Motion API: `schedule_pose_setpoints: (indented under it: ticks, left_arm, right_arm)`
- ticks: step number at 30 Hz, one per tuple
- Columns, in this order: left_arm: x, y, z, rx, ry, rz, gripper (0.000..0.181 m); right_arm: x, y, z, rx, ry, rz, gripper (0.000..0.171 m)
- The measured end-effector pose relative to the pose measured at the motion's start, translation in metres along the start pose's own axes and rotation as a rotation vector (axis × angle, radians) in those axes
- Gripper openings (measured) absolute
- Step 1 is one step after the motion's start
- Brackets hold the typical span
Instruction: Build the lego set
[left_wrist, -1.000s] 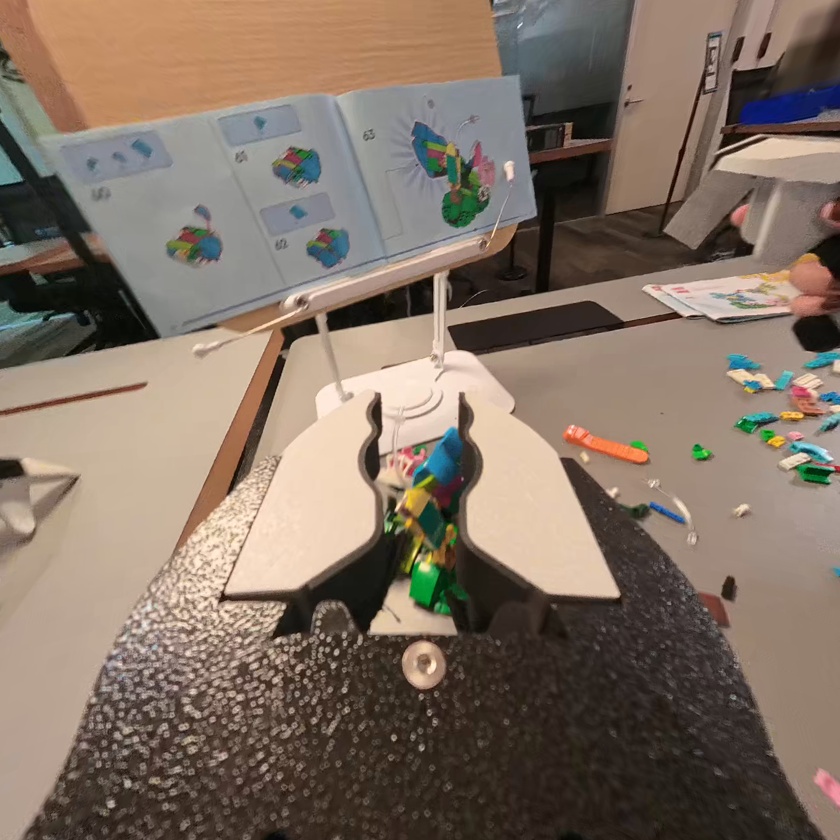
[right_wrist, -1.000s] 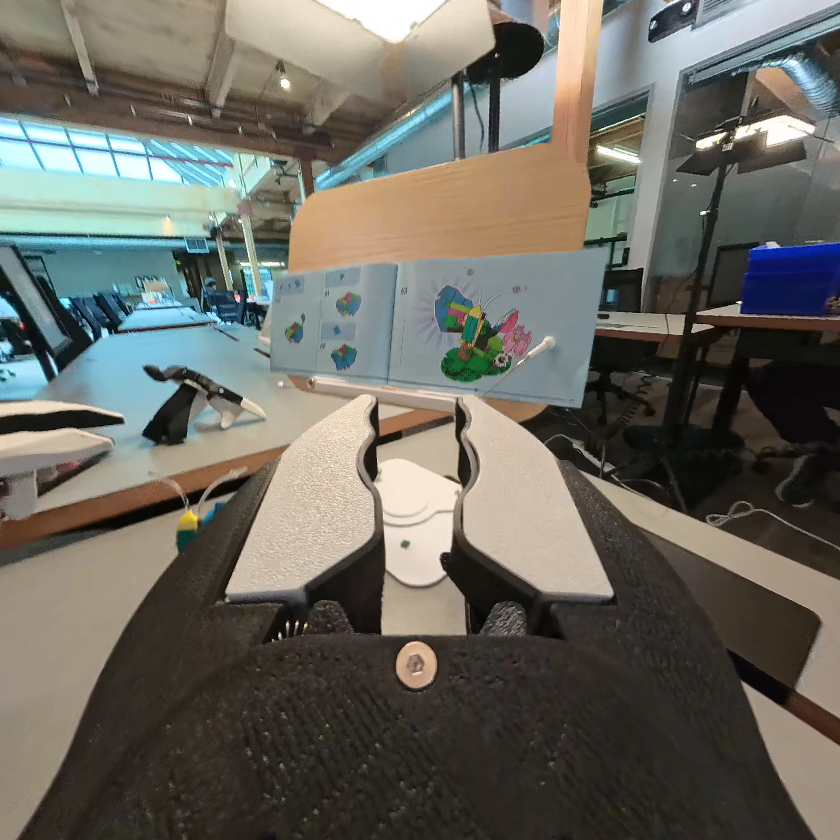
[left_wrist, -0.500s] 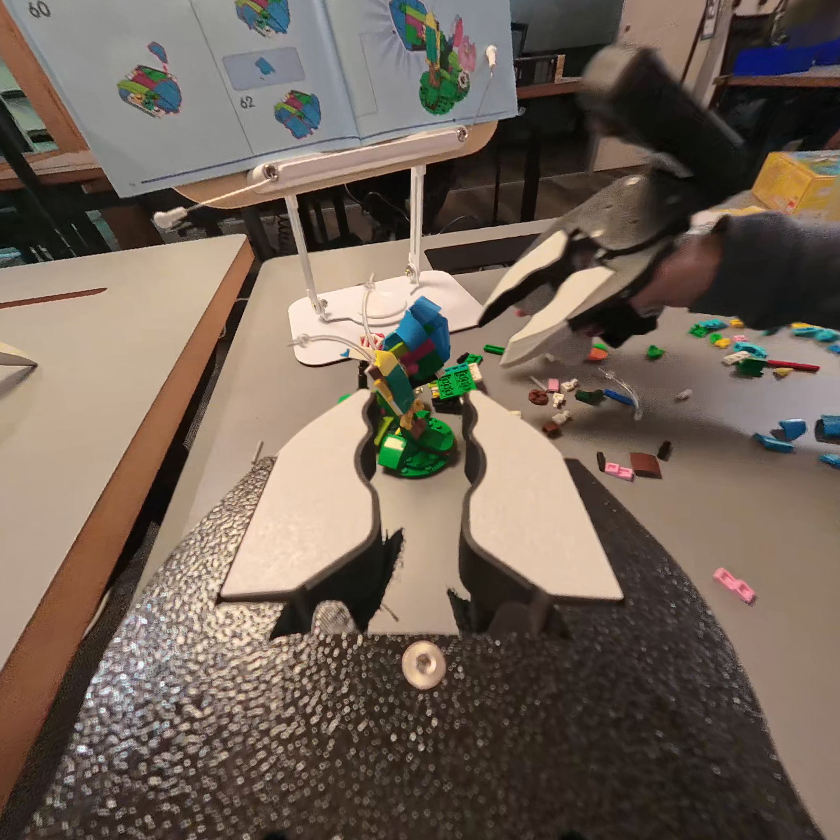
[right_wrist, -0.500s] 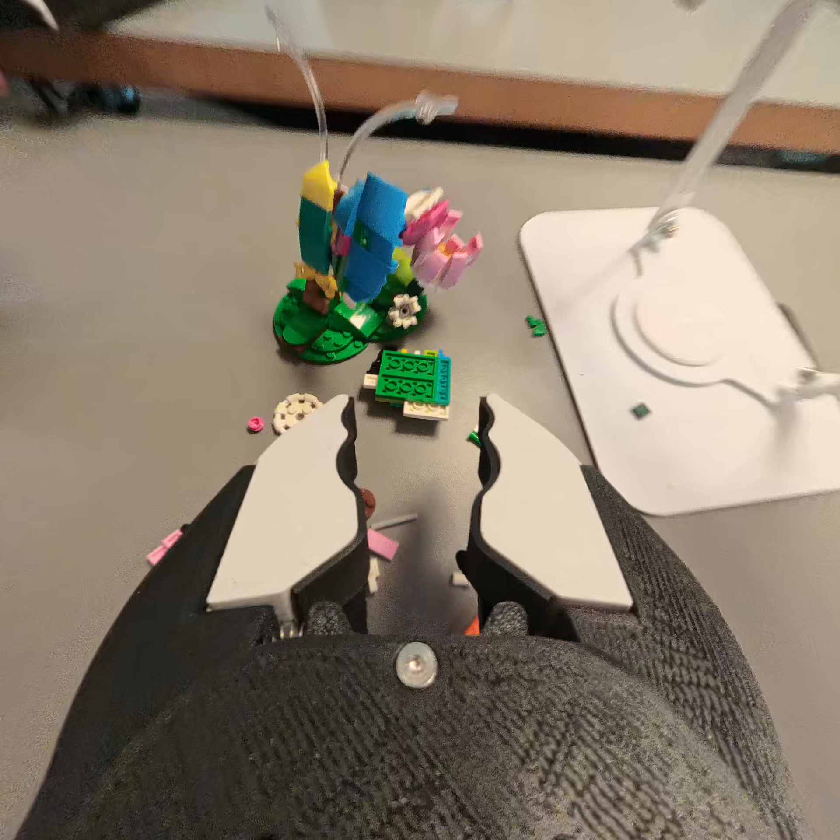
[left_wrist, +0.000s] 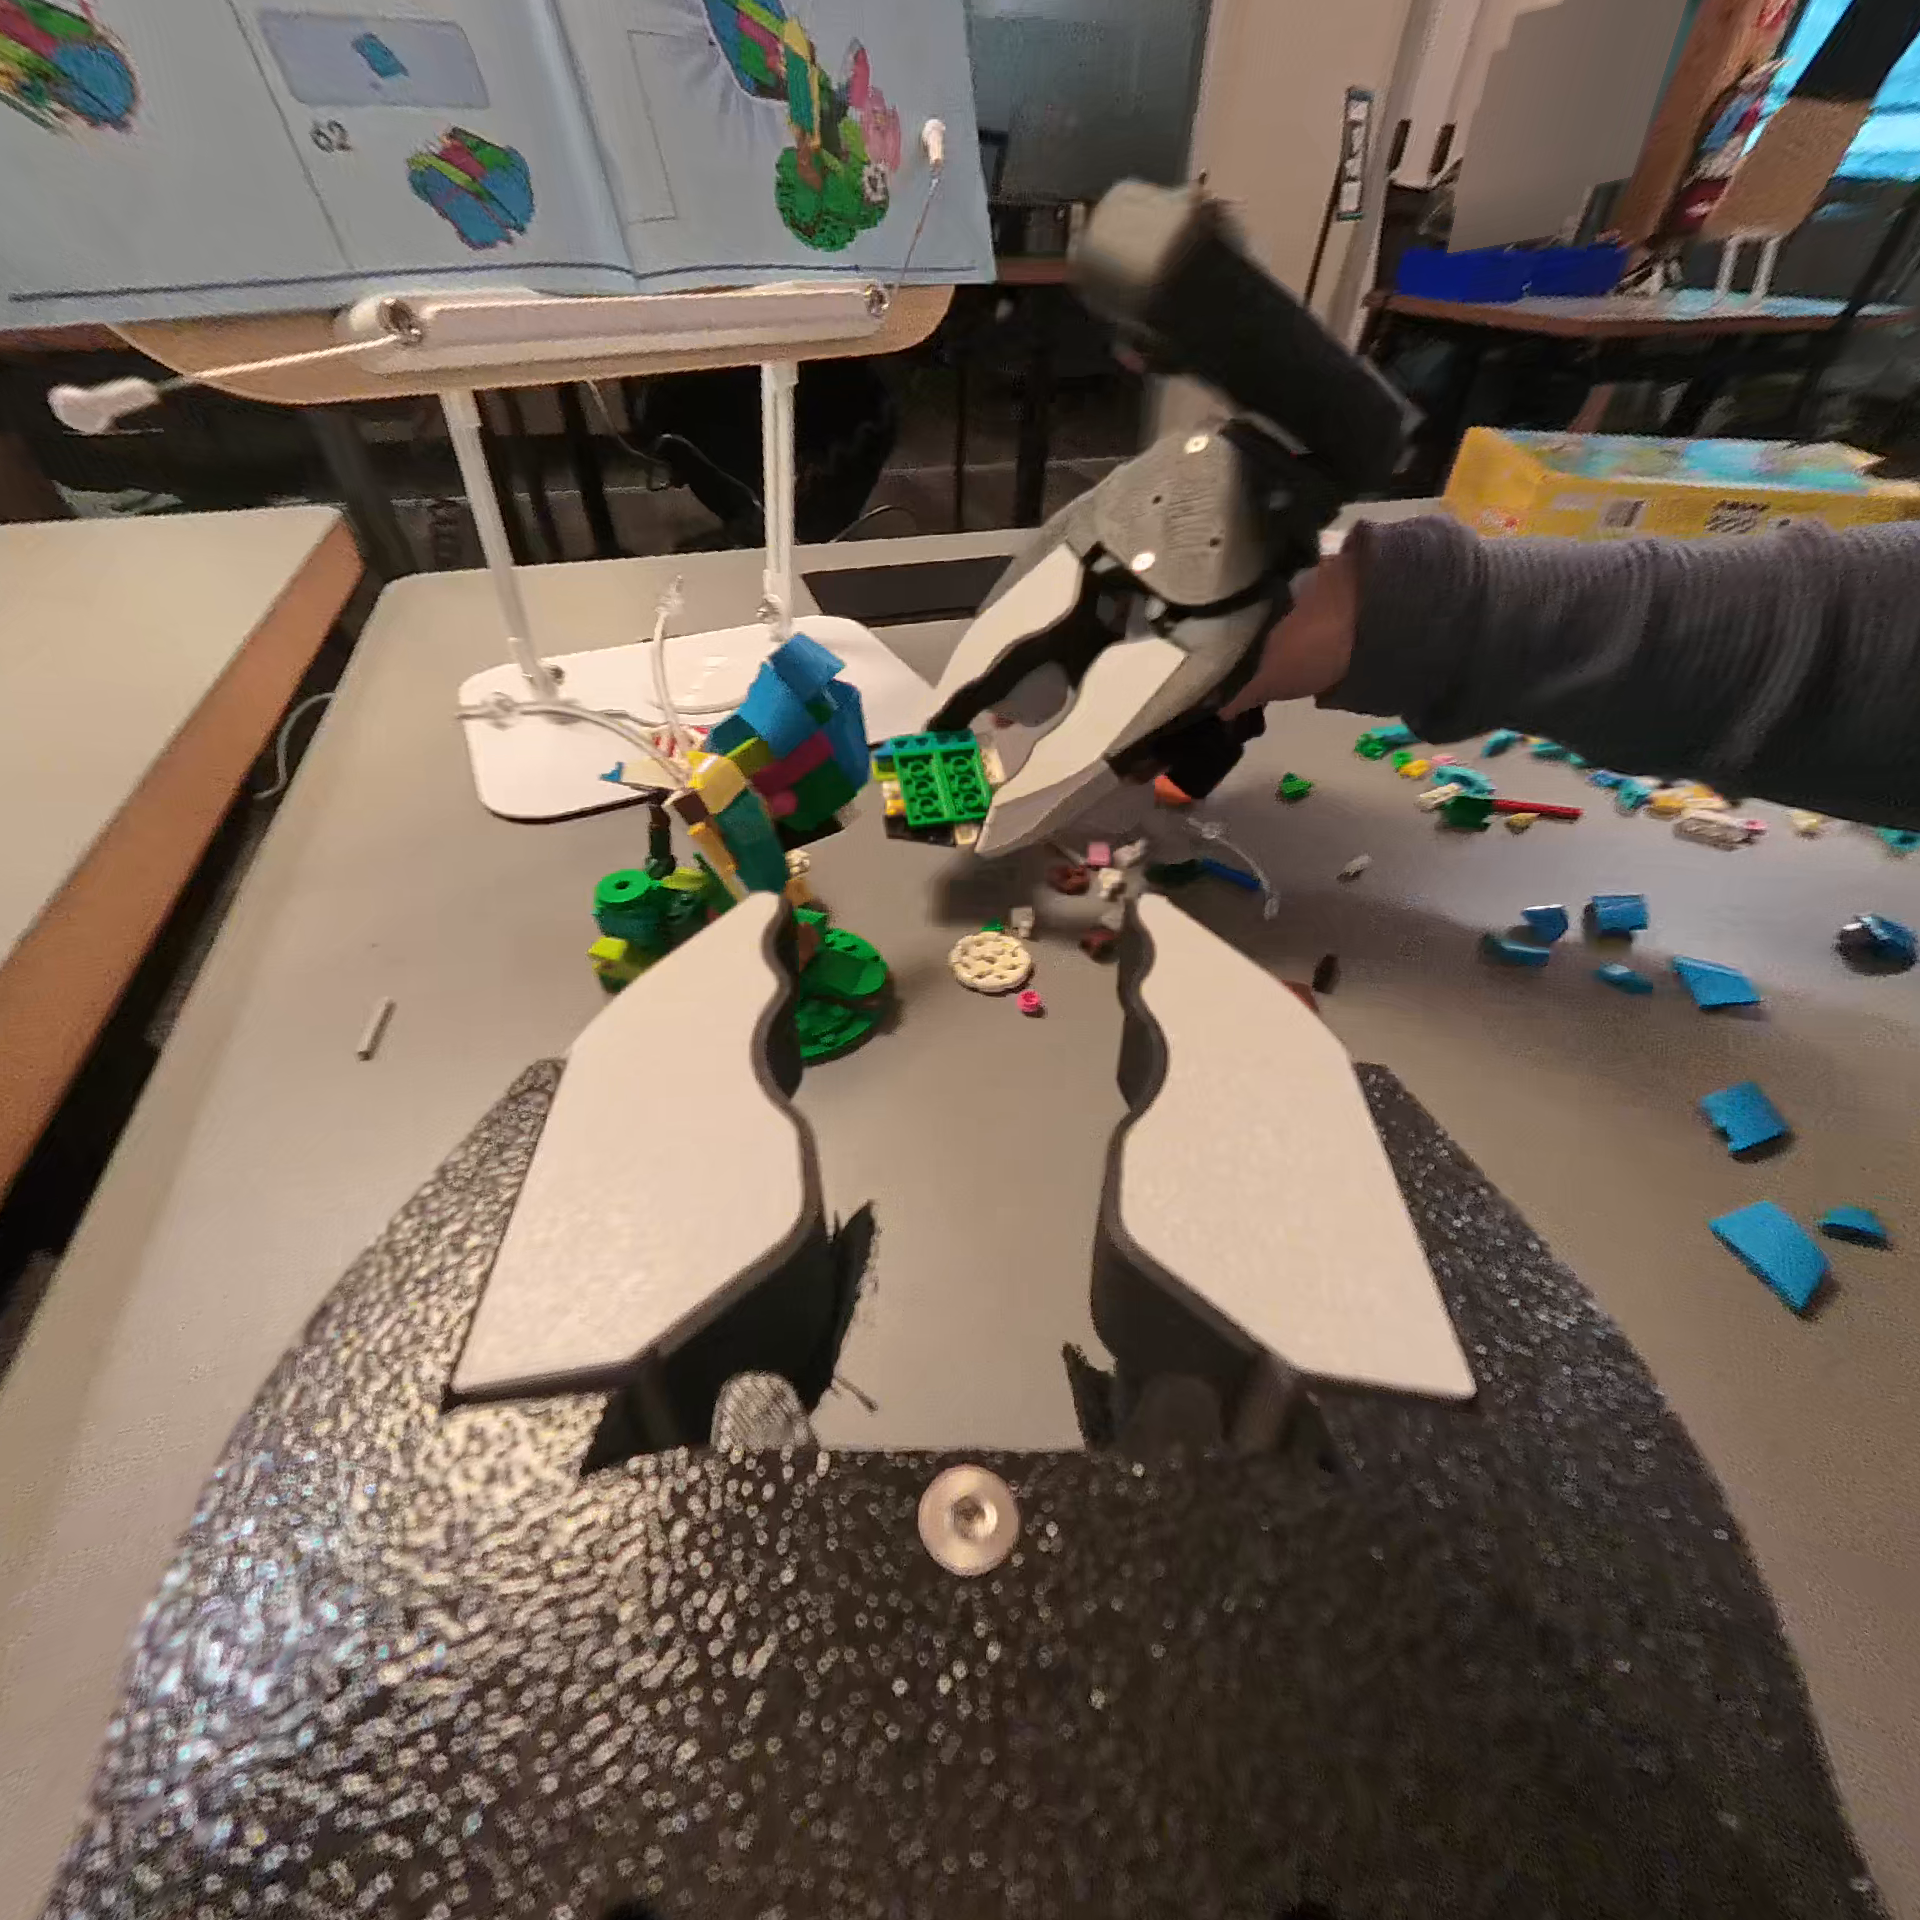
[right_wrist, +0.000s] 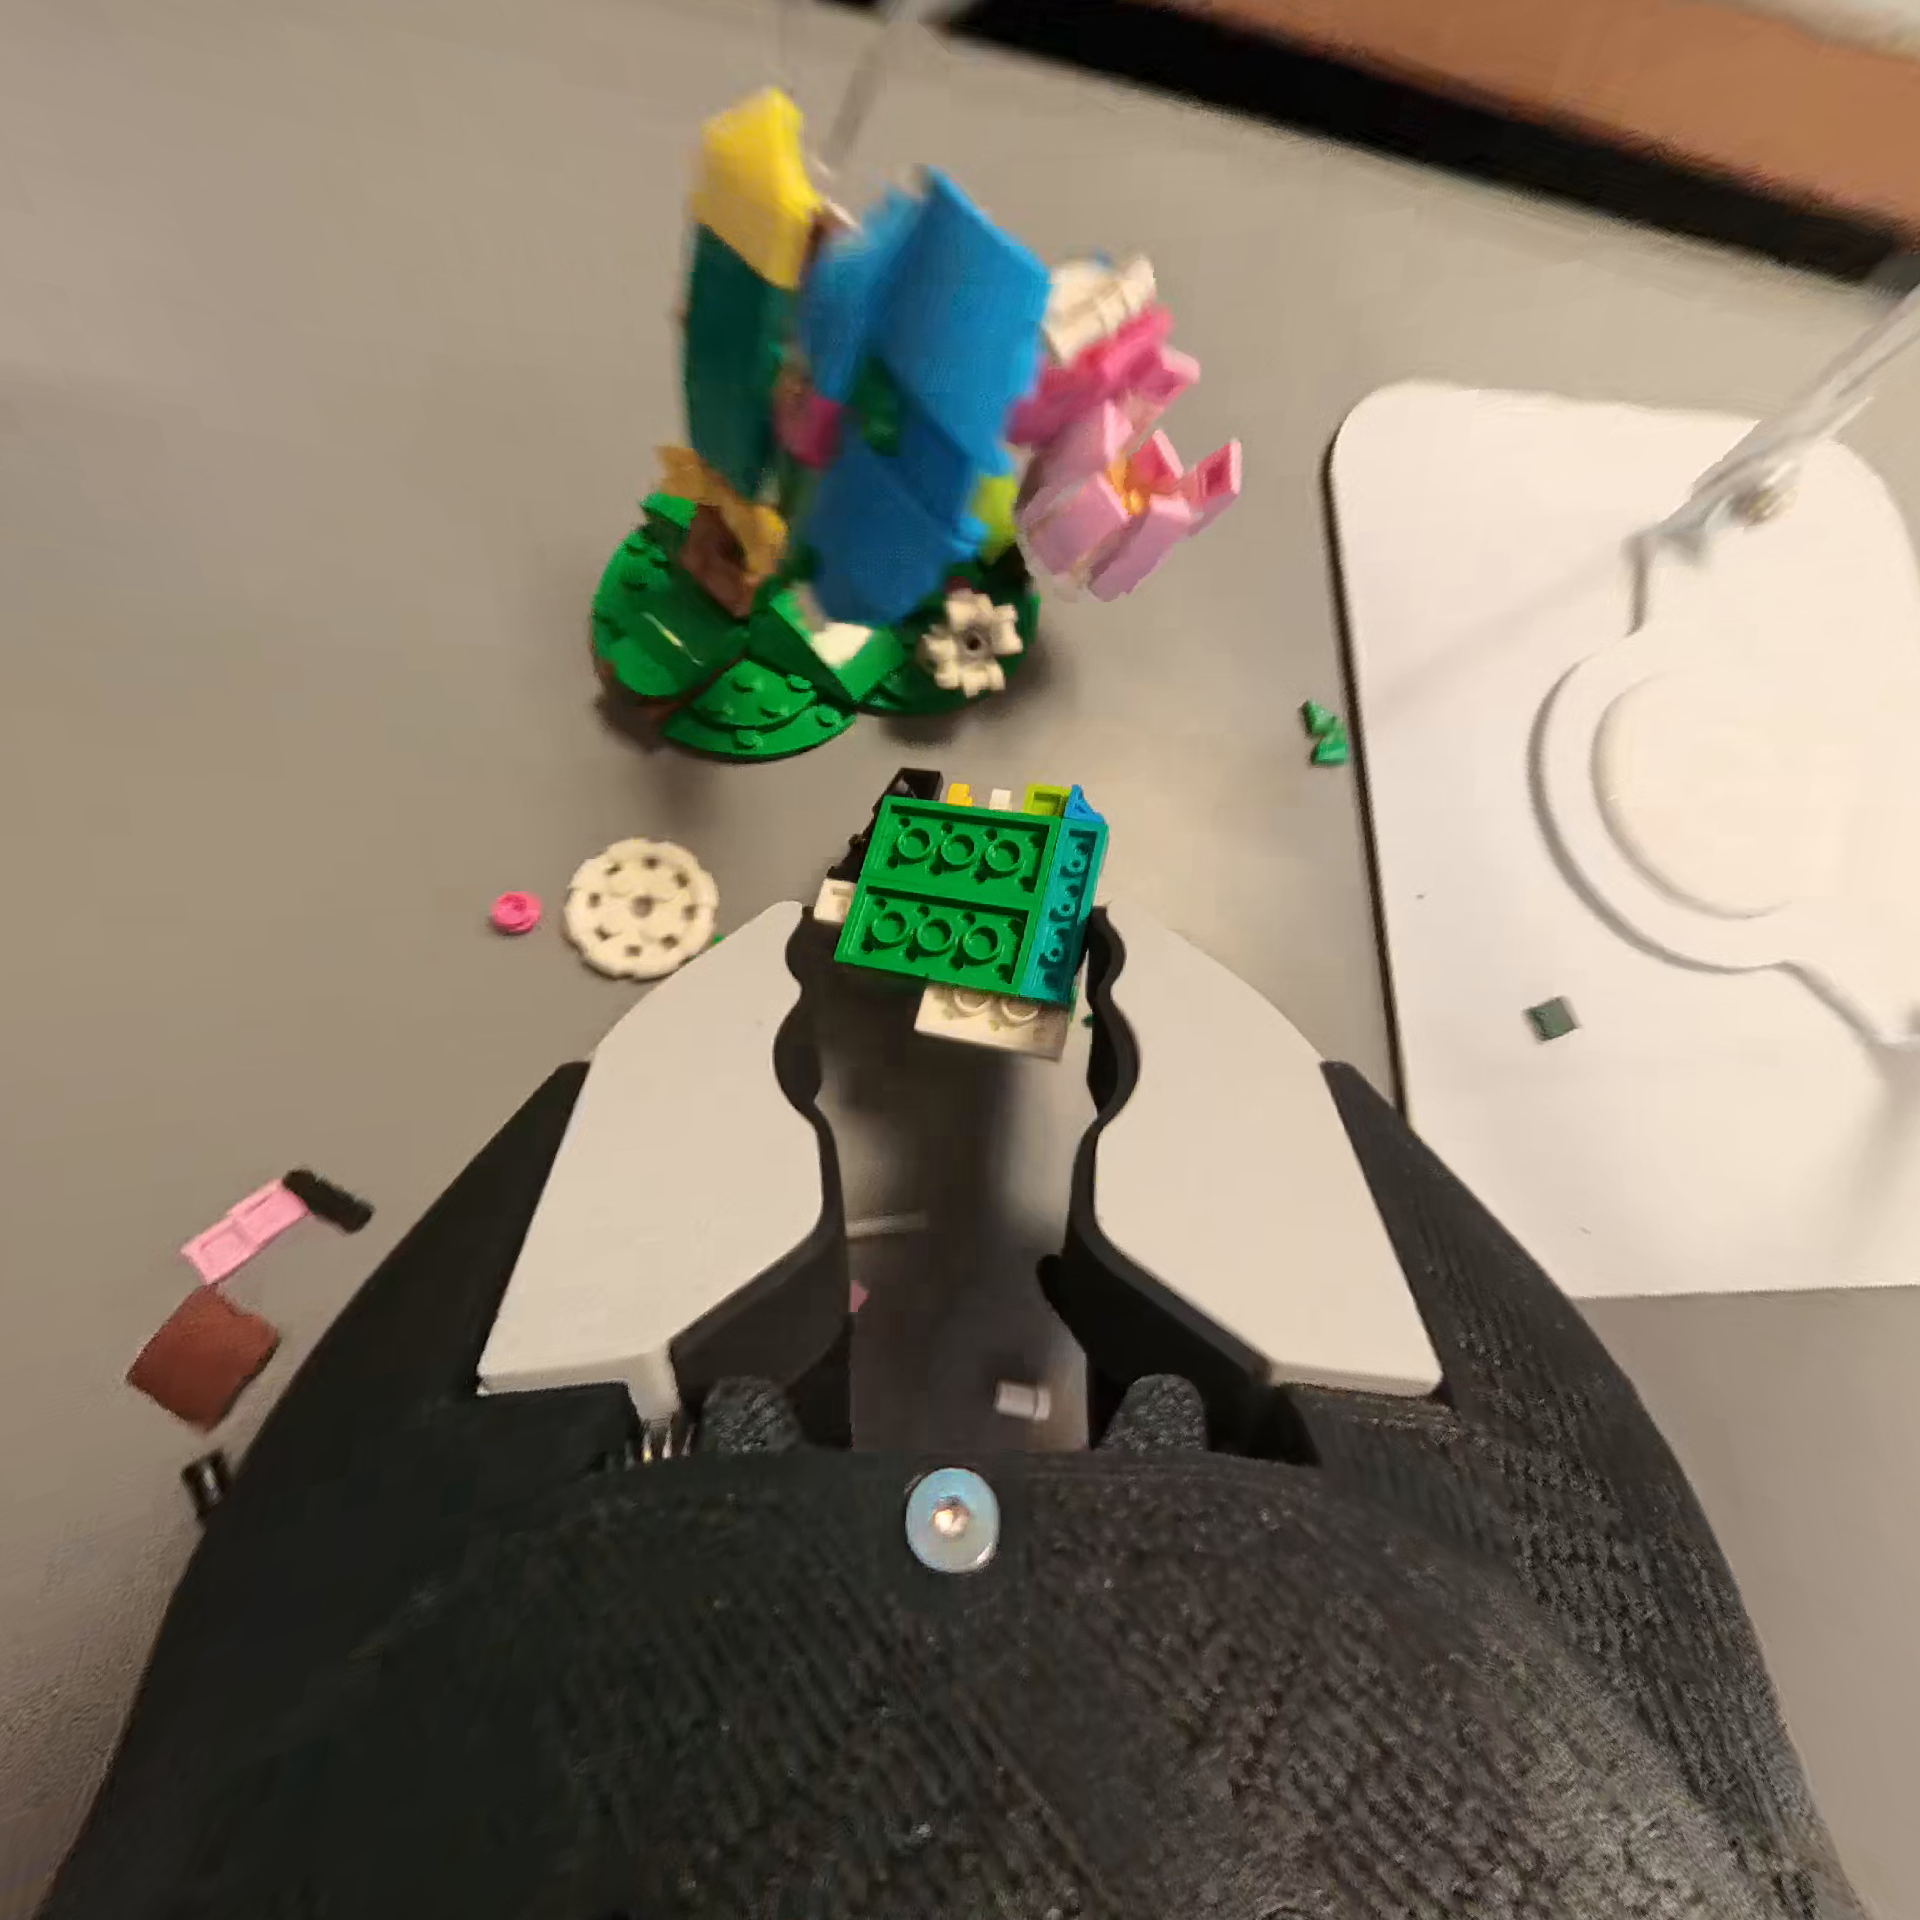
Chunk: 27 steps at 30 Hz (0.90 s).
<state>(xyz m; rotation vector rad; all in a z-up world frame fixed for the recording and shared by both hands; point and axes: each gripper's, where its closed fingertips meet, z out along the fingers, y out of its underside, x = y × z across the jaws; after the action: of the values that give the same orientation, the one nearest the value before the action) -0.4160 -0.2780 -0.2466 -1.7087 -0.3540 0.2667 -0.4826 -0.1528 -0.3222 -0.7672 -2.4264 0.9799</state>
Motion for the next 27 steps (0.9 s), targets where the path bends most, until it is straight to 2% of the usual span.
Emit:
schedule_pose_setpoints:
  ticks: [2, 5, 8, 13, 14, 15, 16, 17, 19, 23, 27]
  left_arm:
    - [0.008, 0.001, 0.006, 0.016, 0.037, -0.011, 0.06]
    - [0.025, 0.004, 0.019, 0.007, 0.092, 0.033, 0.063]
    - [0.046, 0.004, 0.029, 0.011, 0.153, 0.11, 0.063]
    - [0.067, 0.002, 0.033, 0.042, 0.183, 0.242, 0.049]
    - [0.068, 0.005, 0.034, 0.029, 0.177, 0.265, 0.042]
    - [0.069, 0.008, 0.034, 0.019, 0.172, 0.29, 0.028]
    - [0.072, 0.011, 0.033, 0.006, 0.183, 0.332, 0.015]
    - [0.068, 0.014, 0.033, -0.004, 0.146, 0.377, 0.015]
    - [0.058, 0.019, 0.028, -0.025, 0.074, 0.532, 0.015]
    - [0.039, 0.045, 0.022, -0.187, 0.006, 0.927, 0.015]
    - [0.036, 0.069, 0.023, -0.349, 0.091, 1.09, 0.015]
  right_arm:
    - [-0.016, -0.016, -0.024, 0.131, 0.074, -0.189, 0.048]
    - [-0.054, -0.045, -0.06, 0.303, 0.277, -0.679, 0.048]
    - [-0.087, -0.054, -0.073, 0.294, 0.442, -1.093, 0.048]
    - [-0.12, -0.056, -0.071, 0.293, 0.549, -1.493, 0.048]
    - [-0.125, -0.056, -0.07, 0.299, 0.554, -1.533, 0.048]
    - [-0.129, -0.057, -0.068, 0.301, 0.553, -1.558, 0.048]
    - [-0.13, -0.056, -0.065, 0.296, 0.548, -1.565, 0.048]
    - [-0.129, -0.056, -0.063, 0.294, 0.539, -1.55, 0.049]
    - [-0.123, -0.055, -0.069, 0.327, 0.513, -1.43, 0.063]
    - [-0.108, -0.053, -0.084, 0.386, 0.368, -0.936, 0.064]
    - [-0.109, -0.058, -0.091, 0.445, 0.179, -0.475, 0.064]
